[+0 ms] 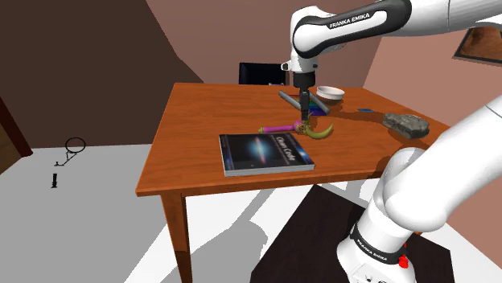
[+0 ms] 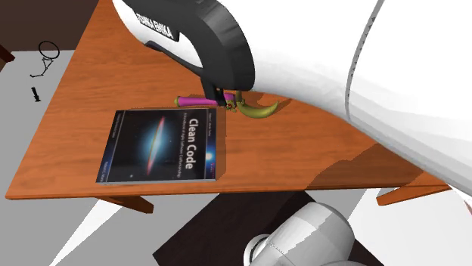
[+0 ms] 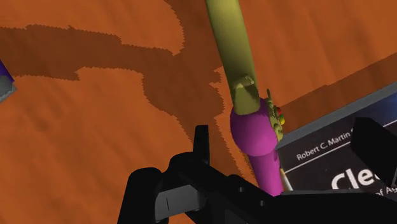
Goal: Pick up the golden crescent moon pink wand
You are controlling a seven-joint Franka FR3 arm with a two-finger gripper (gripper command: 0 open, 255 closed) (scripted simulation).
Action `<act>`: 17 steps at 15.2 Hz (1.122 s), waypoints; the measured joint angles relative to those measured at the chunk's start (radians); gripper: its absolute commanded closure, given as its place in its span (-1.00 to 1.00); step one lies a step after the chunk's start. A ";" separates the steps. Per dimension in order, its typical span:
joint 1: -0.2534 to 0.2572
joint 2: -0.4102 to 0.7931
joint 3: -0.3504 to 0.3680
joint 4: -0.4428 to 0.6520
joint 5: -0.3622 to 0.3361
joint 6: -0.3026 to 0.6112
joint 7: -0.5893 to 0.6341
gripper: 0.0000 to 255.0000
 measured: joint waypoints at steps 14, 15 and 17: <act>-0.003 0.032 -0.020 -0.072 -0.010 0.097 -0.008 1.00; -0.003 0.032 -0.020 -0.072 -0.010 0.097 -0.008 1.00; -0.003 0.031 -0.020 -0.073 -0.010 0.098 -0.008 1.00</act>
